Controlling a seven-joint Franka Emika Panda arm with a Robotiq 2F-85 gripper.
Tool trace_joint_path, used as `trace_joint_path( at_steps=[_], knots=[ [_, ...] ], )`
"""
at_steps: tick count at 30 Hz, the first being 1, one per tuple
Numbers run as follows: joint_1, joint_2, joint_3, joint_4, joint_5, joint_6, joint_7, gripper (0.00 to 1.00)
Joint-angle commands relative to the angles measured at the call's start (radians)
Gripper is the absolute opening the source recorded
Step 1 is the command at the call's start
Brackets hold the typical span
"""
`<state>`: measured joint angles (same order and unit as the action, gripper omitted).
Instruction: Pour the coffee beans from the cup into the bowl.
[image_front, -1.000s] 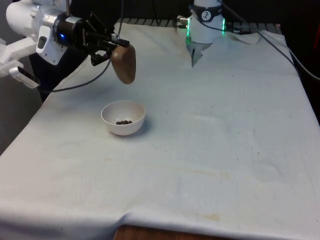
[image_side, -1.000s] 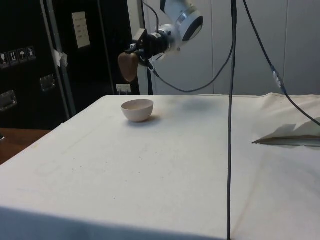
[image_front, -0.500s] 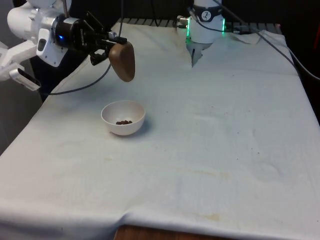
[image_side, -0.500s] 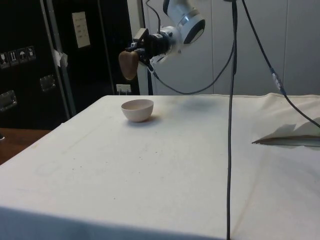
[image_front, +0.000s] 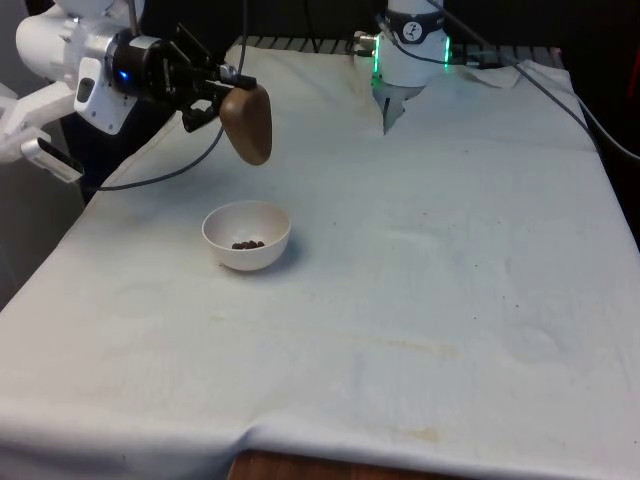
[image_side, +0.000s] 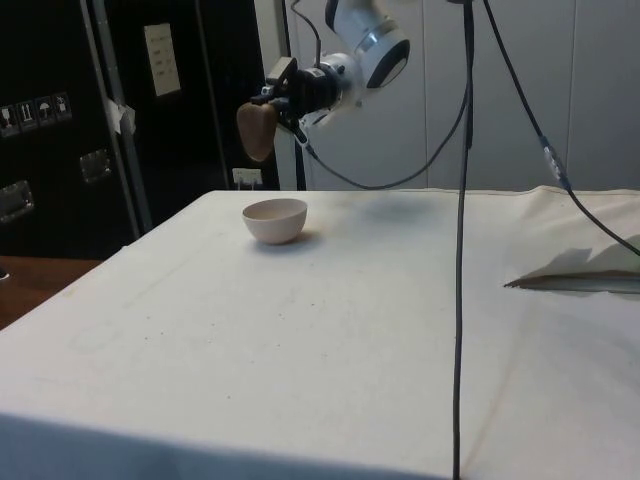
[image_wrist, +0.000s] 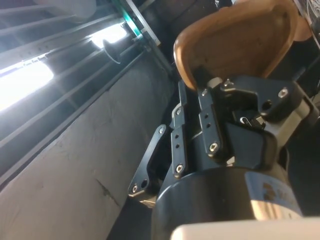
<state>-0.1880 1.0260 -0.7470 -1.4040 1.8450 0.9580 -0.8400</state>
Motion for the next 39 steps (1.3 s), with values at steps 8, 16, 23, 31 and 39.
trace_joint_path(
  at_steps=[8,16,23,31,39],
  knots=[
    [0.034,-0.003,-0.042,-0.003,-0.023,0.013,-0.024,0.02],
    [0.062,-0.004,-0.074,-0.004,-0.038,0.014,-0.049,0.02],
    [0.081,-0.003,-0.099,-0.003,-0.052,0.014,-0.071,0.02],
    [0.103,-0.003,-0.129,-0.001,-0.068,0.013,-0.096,0.02],
    [0.124,-0.001,-0.155,0.002,-0.095,0.018,-0.132,0.02]
  ],
)
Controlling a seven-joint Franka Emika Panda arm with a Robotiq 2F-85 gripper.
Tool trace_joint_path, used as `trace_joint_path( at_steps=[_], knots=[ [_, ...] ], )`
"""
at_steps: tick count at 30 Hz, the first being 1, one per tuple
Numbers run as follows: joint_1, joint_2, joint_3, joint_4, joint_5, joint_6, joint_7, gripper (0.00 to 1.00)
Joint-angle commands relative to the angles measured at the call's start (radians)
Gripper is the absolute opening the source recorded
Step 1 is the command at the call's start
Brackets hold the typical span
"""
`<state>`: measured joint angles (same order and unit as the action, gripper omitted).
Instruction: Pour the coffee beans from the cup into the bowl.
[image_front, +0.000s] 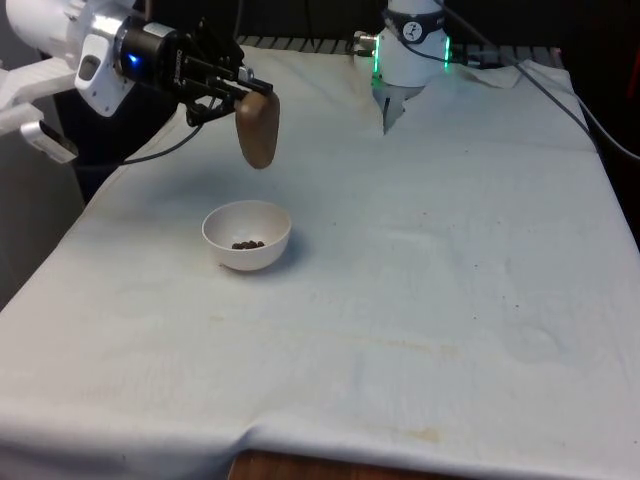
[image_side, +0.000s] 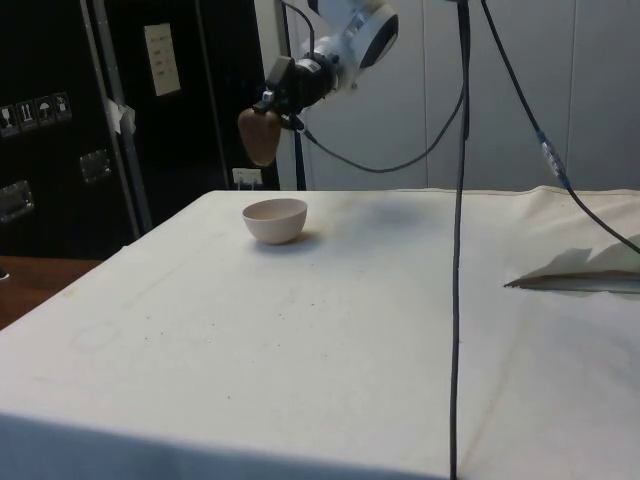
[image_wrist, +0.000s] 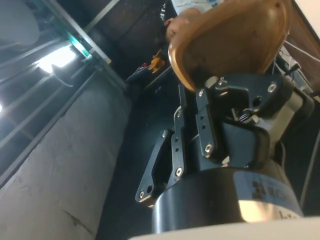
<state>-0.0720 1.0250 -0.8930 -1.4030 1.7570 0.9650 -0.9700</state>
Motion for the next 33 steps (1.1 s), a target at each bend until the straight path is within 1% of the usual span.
trace_joint_path(
  at_steps=[1,3,4,5,6,7,11,13,14,15,17,21,22,23,24,30,31,32,33],
  knots=[
    [0.011,0.001,-0.011,0.001,-0.011,0.012,-0.007,0.02],
    [0.016,0.001,-0.016,0.002,-0.026,0.018,-0.022,0.02],
    [0.016,0.001,-0.016,0.002,-0.026,0.018,-0.022,0.02],
    [0.009,0.000,-0.007,0.001,-0.020,0.008,-0.022,0.02],
    [0.018,0.001,-0.017,0.002,-0.031,0.020,-0.027,0.02],
    [0.021,0.000,-0.020,0.003,-0.041,0.026,-0.038,0.02],
    [0.027,0.002,-0.027,0.005,-0.057,0.033,-0.058,0.02],
    [0.033,0.002,-0.031,0.005,-0.071,0.040,-0.073,0.02],
    [0.026,0.000,-0.023,0.003,-0.066,0.032,-0.074,0.02],
    [0.034,0.001,-0.032,0.005,-0.076,0.043,-0.079,0.02],
    [0.036,0.000,-0.033,0.006,-0.085,0.049,-0.088,0.02],
    [0.044,0.002,-0.041,0.007,-0.101,0.058,-0.109,0.02],
    [0.038,0.000,-0.033,0.006,-0.103,0.054,-0.117,0.02],
    [0.038,0.000,-0.033,0.006,-0.103,0.054,-0.117,0.02],
    [0.047,0.001,-0.043,0.008,-0.117,0.068,-0.125,0.02],
    [0.054,0.000,-0.046,0.014,-0.149,0.089,-0.157,0.02],
    [0.046,0.000,-0.037,0.014,-0.142,0.079,-0.155,0.02],
    [0.055,0.000,-0.047,0.014,-0.154,0.091,-0.162,0.02],
    [0.057,0.000,-0.048,0.015,-0.159,0.094,-0.166,0.02]
  ],
)
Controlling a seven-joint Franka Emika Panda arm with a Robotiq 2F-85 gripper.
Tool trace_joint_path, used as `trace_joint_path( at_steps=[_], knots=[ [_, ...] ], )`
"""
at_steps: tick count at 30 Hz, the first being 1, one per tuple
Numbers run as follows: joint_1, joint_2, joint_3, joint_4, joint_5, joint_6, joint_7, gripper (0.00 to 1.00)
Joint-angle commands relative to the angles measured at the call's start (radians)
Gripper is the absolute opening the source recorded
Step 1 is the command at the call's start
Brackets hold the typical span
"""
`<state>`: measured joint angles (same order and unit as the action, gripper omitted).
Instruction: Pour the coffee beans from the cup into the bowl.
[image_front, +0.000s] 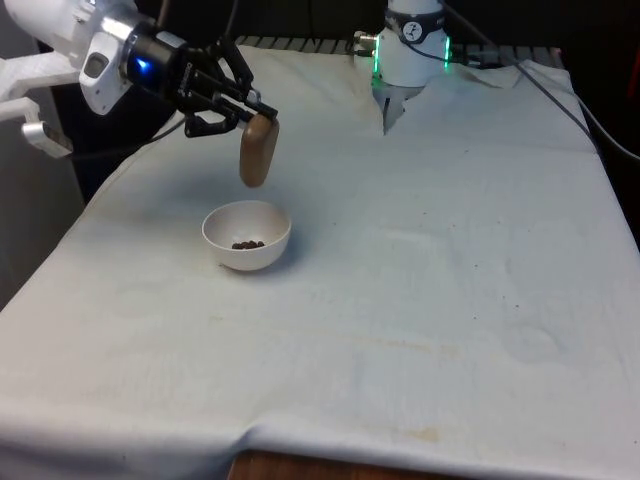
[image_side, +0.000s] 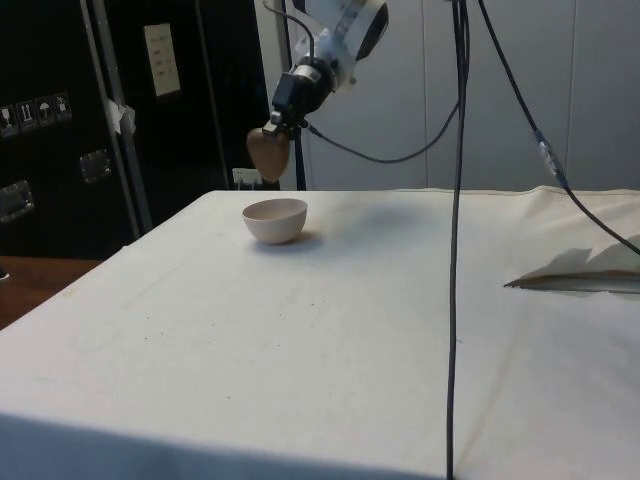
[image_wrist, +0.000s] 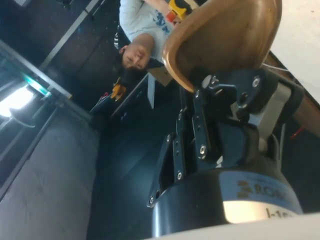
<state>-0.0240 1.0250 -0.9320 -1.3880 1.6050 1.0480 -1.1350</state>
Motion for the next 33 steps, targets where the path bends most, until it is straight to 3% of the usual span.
trace_joint_path(
  at_steps=[1,6,7,8,15,16,17,23,24,25,26,32,33],
  knots=[
    [0.010,0.000,-0.010,0.000,-0.011,0.014,-0.006,0.02],
    [0.020,0.001,-0.017,0.001,-0.036,0.031,-0.032,0.02],
    [0.012,0.000,-0.008,0.001,-0.030,0.021,-0.031,0.02],
    [0.022,0.001,-0.018,0.002,-0.041,0.034,-0.037,0.02],
    [0.031,0.000,-0.021,0.006,-0.075,0.061,-0.067,0.02],
    [0.021,0.000,-0.011,0.008,-0.071,0.052,-0.067,0.02],
    [0.033,-0.001,-0.021,0.007,-0.085,0.068,-0.073,0.02],
    [0.043,-0.001,-0.026,0.008,-0.110,0.090,-0.094,0.02],
    [0.032,0.000,-0.015,0.011,-0.102,0.076,-0.091,0.02],
    [0.045,-0.001,-0.026,0.008,-0.114,0.093,-0.097,0.02],
    [0.049,-0.001,-0.028,0.008,-0.123,0.101,-0.104,0.02],
    [0.061,-0.002,-0.030,0.008,-0.150,0.127,-0.124,0.02],
    [0.048,0.000,-0.020,0.012,-0.139,0.109,-0.119,0.02]
  ],
)
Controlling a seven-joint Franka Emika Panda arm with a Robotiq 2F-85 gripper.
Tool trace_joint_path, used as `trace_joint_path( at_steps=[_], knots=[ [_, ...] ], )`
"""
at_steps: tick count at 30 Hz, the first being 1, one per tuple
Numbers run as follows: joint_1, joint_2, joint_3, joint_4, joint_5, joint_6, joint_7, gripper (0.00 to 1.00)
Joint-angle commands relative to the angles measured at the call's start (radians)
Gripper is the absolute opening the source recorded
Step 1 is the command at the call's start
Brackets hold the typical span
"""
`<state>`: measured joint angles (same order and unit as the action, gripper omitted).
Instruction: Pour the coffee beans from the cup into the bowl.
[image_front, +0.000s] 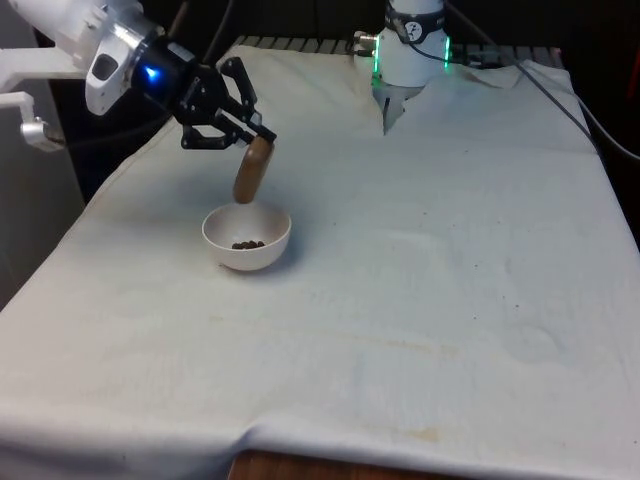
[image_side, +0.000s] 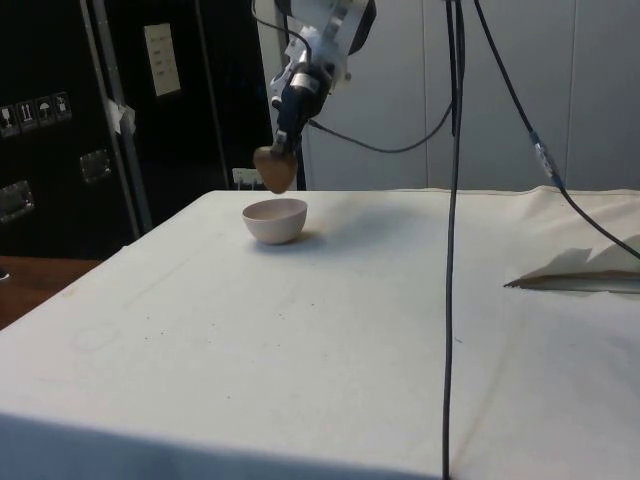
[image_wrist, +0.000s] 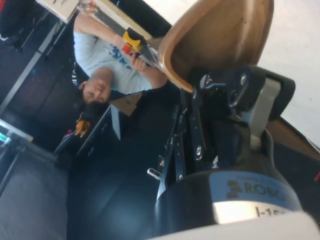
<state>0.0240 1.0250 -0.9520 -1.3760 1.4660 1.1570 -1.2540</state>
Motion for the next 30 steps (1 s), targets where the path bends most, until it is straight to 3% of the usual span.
trace_joint_path(
  at_steps=[1,7,8,9,15,16,17,18,25,26,27,30],
  knots=[
    [0.013,-0.002,-0.010,-0.004,-0.011,0.018,-0.005,0.02],
    [0.026,-0.003,-0.012,-0.004,-0.037,0.045,-0.022,0.02],
    [0.016,-0.001,-0.001,0.002,-0.035,0.035,-0.023,0.02],
    [0.031,-0.004,-0.012,-0.005,-0.045,0.053,-0.027,0.02],
    [0.045,-0.012,-0.013,-0.006,-0.072,0.076,-0.035,0.02],
    [0.045,-0.012,-0.013,-0.006,-0.072,0.076,-0.035,0.02],
    [0.032,-0.007,-0.002,0.003,-0.067,0.062,-0.034,0.02],
    [0.049,-0.015,-0.014,-0.005,-0.079,0.079,-0.037,0.02],
    [0.063,-0.030,-0.014,-0.005,-0.115,0.098,-0.040,0.02],
    [0.049,-0.026,-0.003,0.003,-0.108,0.082,-0.038,0.02],
    [0.065,-0.032,-0.014,-0.005,-0.120,0.100,-0.040,0.02],
    [0.070,-0.038,-0.014,-0.004,-0.134,0.106,-0.042,0.02]
  ],
)
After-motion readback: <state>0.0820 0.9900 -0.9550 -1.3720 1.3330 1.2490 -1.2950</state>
